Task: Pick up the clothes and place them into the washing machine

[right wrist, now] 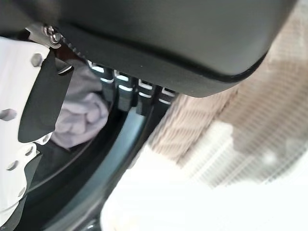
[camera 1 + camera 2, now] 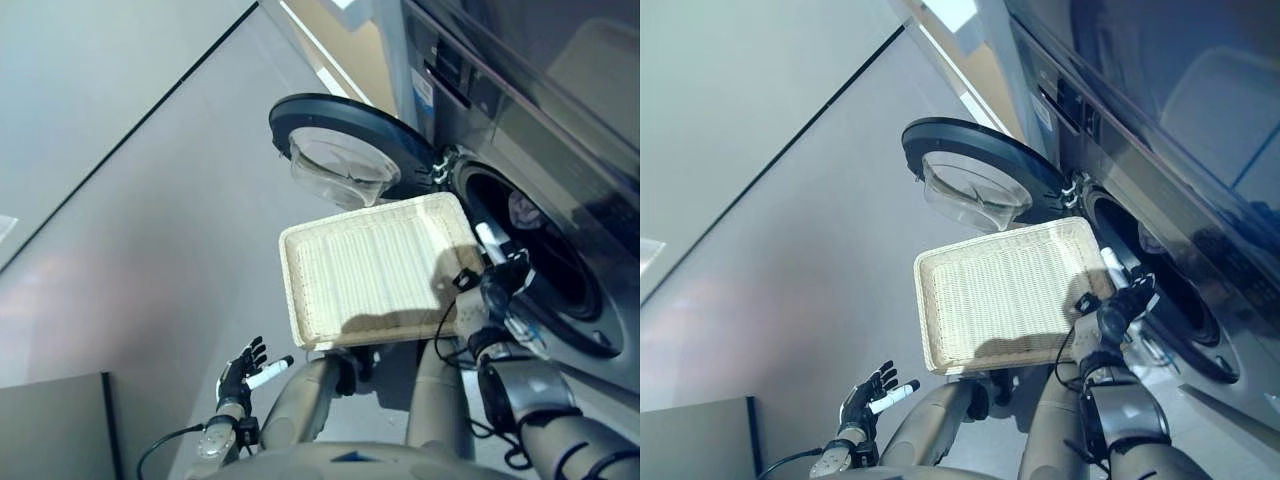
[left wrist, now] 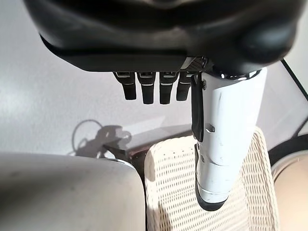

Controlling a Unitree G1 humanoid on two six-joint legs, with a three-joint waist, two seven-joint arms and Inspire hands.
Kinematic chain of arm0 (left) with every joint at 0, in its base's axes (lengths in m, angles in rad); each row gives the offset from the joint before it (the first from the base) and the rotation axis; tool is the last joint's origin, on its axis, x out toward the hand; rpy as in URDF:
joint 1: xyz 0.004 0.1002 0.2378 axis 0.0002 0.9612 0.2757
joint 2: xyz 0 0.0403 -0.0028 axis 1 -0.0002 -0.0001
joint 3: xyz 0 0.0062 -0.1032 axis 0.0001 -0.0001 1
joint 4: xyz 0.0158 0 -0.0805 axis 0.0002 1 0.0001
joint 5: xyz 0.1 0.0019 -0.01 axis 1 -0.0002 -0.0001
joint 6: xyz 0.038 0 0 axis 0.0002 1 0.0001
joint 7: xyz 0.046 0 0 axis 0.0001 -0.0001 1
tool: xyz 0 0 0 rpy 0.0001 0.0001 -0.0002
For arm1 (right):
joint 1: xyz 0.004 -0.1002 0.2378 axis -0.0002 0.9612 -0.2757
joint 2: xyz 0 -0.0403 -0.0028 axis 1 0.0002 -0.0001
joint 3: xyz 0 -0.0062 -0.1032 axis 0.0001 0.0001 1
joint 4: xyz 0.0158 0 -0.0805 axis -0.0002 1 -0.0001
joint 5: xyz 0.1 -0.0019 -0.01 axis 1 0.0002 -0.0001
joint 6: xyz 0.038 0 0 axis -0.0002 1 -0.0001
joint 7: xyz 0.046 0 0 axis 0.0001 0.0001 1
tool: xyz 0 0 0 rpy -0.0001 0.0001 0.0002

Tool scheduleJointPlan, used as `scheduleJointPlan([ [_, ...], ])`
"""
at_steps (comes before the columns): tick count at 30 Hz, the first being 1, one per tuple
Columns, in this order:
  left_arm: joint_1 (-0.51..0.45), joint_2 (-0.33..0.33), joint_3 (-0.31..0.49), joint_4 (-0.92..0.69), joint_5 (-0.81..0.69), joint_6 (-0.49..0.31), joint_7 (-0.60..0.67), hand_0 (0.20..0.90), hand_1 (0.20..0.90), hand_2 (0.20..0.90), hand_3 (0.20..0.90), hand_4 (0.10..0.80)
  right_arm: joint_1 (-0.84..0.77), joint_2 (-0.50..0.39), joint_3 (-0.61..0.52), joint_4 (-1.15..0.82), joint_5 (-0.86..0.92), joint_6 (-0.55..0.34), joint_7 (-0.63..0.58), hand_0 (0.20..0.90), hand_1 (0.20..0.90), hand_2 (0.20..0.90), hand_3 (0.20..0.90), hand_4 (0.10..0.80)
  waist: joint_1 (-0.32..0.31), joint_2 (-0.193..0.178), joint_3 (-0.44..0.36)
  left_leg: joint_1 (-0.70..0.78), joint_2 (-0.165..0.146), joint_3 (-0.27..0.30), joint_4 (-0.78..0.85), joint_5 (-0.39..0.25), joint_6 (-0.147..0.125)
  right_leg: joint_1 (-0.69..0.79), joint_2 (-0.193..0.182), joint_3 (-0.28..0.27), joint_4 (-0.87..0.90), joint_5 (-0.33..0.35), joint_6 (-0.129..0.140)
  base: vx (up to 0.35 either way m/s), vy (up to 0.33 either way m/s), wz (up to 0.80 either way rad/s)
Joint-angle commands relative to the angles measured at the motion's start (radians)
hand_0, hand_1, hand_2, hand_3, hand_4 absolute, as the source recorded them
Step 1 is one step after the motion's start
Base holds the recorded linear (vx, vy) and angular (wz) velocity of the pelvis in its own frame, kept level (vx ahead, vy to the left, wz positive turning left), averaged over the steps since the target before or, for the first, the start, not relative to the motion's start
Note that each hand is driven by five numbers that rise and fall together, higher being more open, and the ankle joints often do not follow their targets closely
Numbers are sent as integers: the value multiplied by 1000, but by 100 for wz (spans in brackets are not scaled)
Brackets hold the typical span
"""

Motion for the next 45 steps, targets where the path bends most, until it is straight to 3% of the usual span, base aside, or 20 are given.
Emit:
scheduleJointPlan([
  [1,-27,73,83,36,-2,-35,36,900,900,900,900,800,10,90,-6,-30,7,-24,27,900,900,900,900,800,14,-8,-14,-80,-50,20,-10,63,6,95,41,-59,-116,16,-37,-9,-31,5],
  [6,-45,77,83,70,9,-43,50,900,900,900,900,800,-10,66,-18,-8,6,-31,24,900,900,900,900,800,20,-20,-16,-75,-57,17,-38,75,7,108,43,-70,-157,37,-33,-4,-6,3],
  [11,-46,80,98,85,37,-33,52,900,900,900,900,800,-2,40,16,83,-88,26,23,900,900,900,900,800,32,-30,-37,-45,-57,3,-66,84,4,143,41,-75,-184,43,-29,54,-17,4],
  [14,-43,83,144,103,66,-21,50,900,900,900,900,800,113,76,82,109,-254,94,71,900,900,900,900,800,44,-82,-77,57,-51,-26,-138,99,-5,259,41,-103,-262,50,-18,162,-95,12],
  [16,-44,81,150,115,77,-17,48,900,900,900,900,800,135,77,92,118,-308,105,66,900,900,900,900,800,43,-97,-86,83,-47,-33,-158,108,-9,287,42,-112,-287,58,-16,111,-86,16],
  [19,-57,67,165,188,97,3,38,900,900,900,900,800,258,78,140,83,-533,135,58,900,900,900,900,800,24,-161,-114,172,-41,-53,-209,115,-18,384,41,-145,-359,62,-5,155,-127,16],
  [21,-59,66,168,202,96,6,33,900,900,900,900,800,286,79,141,71,-552,139,60,900,900,900,900,800,21,-174,-125,186,-39,-55,-221,118,-18,400,44,-151,-378,70,-3,84,-66,17],
  [22,-65,62,169,244,130,18,27,900,900,900,900,800,346,67,143,64,-629,148,69,900,900,900,900,800,7,-203,-145,224,-36,-57,-246,118,-20,440,49,-157,-412,77,3,104,-74,1],
  [29,-54,58,196,323,188,51,-15,900,900,900,900,800,514,67,184,71,-864,194,121,900,900,900,900,800,-13,-276,-223,343,-22,-50,-309,112,-19,569,53,-165,-513,108,23,85,-37,-3],
  [38,-65,58,197,370,264,87,-52,900,900,900,900,800,588,97,241,187,-1070,248,150,900,900,900,900,800,-24,-309,-287,436,-19,-40,-381,123,-22,650,52,-160,-584,144,35,-2,7,-2],
  [45,-70,42,176,397,332,108,-78,900,900,900,900,800,626,116,196,232,-1040,260,182,900,900,900,900,800,-27,-320,-305,478,-24,-57,-386,109,-9,695,51,-176,-568,126,38,37,6,7],
])
